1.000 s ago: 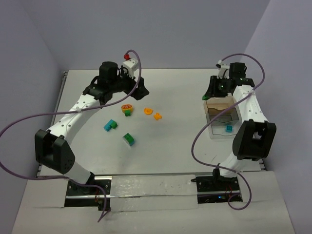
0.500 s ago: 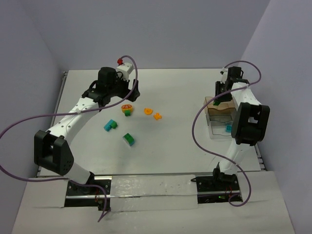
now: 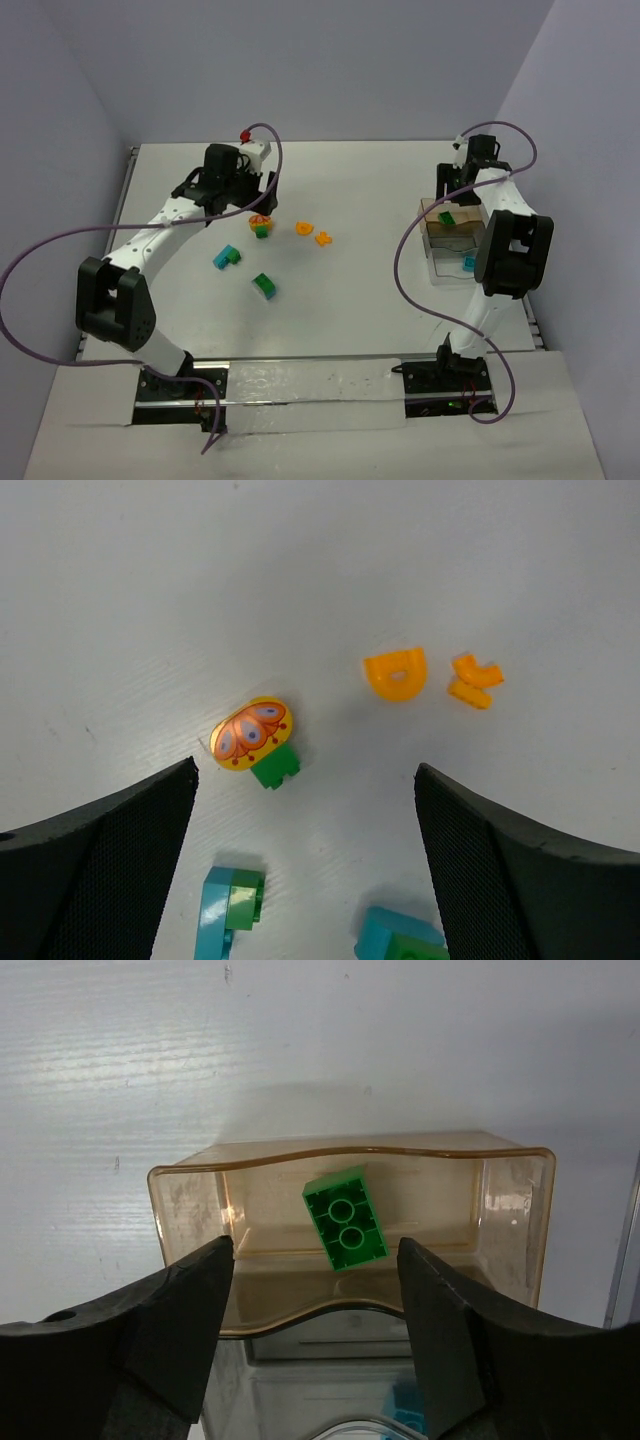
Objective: Sort the legos into containers by color
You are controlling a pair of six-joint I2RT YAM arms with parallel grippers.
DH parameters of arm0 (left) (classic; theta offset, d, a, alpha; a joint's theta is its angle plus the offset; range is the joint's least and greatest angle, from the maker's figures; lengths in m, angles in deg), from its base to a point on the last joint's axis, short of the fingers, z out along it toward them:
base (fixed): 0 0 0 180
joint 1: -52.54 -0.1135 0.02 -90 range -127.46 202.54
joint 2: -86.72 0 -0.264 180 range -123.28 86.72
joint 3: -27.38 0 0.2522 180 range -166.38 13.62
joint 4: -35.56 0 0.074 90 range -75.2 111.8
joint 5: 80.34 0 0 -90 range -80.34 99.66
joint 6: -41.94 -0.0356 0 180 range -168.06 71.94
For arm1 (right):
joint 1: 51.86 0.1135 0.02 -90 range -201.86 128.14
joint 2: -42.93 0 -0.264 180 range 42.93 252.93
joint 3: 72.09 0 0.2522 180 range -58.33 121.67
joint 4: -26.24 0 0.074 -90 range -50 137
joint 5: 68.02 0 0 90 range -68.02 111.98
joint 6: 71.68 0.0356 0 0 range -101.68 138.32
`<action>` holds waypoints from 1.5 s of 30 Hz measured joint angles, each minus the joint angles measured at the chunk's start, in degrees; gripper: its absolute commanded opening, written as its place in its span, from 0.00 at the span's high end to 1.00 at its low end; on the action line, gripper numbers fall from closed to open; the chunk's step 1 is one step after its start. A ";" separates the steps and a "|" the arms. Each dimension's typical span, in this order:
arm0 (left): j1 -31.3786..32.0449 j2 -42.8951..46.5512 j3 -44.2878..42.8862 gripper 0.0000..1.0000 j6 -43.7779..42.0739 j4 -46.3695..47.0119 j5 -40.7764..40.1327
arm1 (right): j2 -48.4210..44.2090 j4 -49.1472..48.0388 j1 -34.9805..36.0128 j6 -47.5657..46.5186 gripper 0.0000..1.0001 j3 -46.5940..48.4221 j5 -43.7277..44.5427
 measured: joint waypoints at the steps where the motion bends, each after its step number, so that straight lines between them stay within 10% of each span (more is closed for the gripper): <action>1: -0.10 -0.66 0.00 0.04 0.29 -0.27 -0.99 | -0.04 0.03 0.00 -0.01 0.20 0.00 -0.10; 8: 0.08 -5.95 -1.54 0.05 4.54 -1.35 -8.86 | -4.93 1.88 0.25 1.06 0.01 -0.07 -3.39; 25: -0.73 -18.31 -8.31 0.04 0.77 -4.51 -10.51 | -17.35 5.05 8.26 2.16 0.00 -0.16 -10.79; 45: -5.54 -30.10 -22.58 0.02 -46.89 -27.63 17.26 | -17.33 7.09 9.93 1.92 0.00 -0.76 -13.06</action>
